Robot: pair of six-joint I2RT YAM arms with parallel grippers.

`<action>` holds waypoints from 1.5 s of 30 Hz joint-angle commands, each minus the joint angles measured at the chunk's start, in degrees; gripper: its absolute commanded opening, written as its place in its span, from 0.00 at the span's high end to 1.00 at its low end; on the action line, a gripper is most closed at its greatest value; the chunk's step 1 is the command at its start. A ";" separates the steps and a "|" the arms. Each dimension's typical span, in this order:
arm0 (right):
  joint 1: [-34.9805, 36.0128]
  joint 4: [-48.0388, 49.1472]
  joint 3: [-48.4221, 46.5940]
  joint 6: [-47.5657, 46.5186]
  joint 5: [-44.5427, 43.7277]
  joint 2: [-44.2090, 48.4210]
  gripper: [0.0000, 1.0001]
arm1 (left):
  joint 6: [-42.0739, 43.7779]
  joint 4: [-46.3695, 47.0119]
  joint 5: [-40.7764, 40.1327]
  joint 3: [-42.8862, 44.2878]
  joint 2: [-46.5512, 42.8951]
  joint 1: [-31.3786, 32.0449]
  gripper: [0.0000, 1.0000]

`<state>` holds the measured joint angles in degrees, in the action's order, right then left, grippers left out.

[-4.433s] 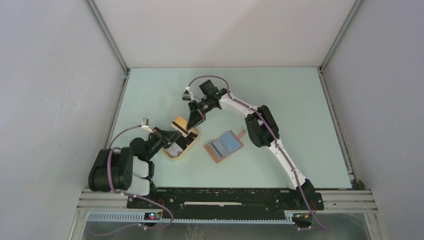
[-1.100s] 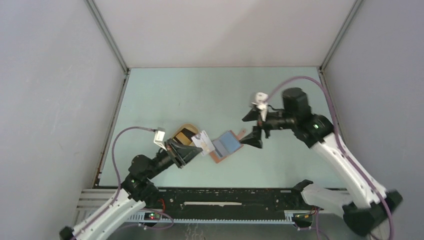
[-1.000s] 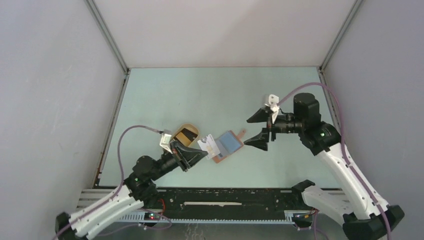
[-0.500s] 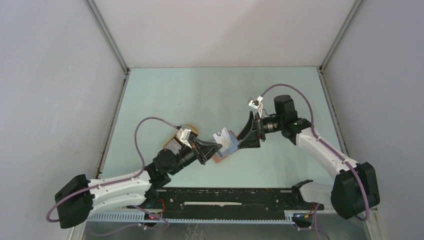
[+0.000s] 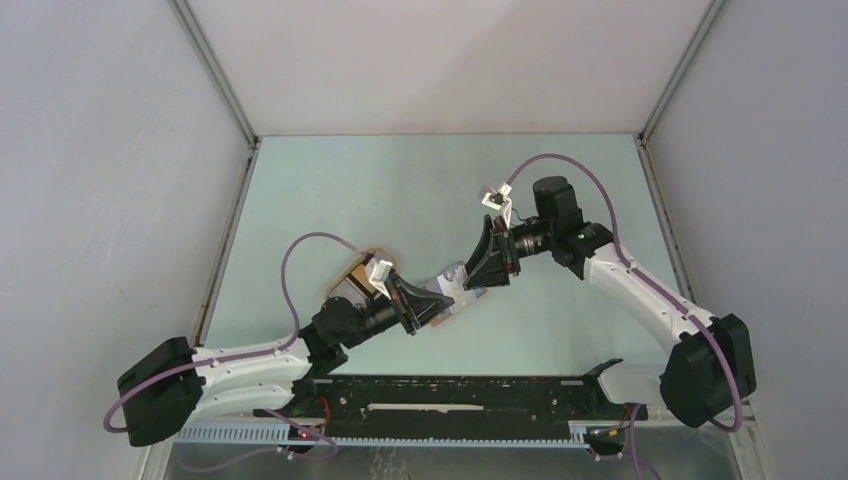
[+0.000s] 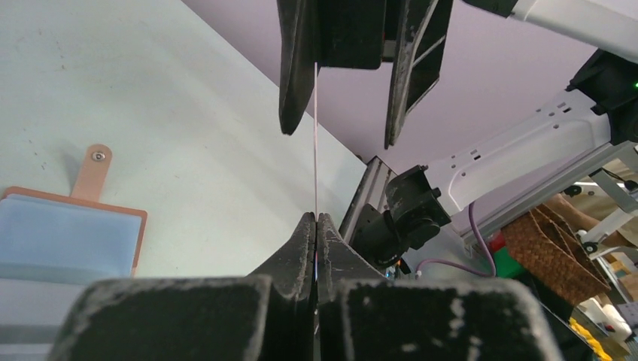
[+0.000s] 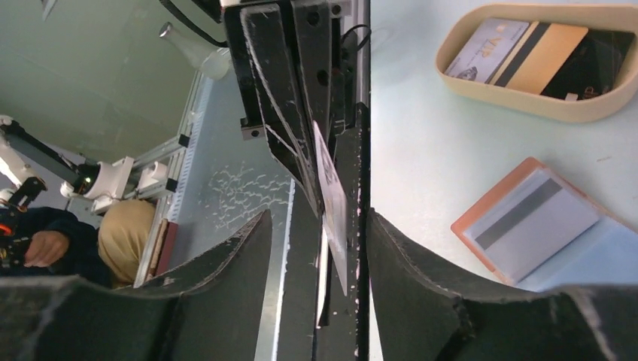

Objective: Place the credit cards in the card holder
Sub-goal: Insert the credit card into the card holder.

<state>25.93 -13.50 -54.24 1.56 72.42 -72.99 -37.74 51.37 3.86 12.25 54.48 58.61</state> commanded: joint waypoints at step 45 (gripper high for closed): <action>-5.72 6.08 -6.81 9.63 -16.52 -30.26 1.00 | -10.56 -19.45 -8.34 8.69 23.80 -9.30 0.99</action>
<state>20.01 -9.45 -58.17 10.22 57.10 -101.86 -45.63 35.31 -2.83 17.41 77.47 49.58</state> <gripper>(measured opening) 0.007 0.016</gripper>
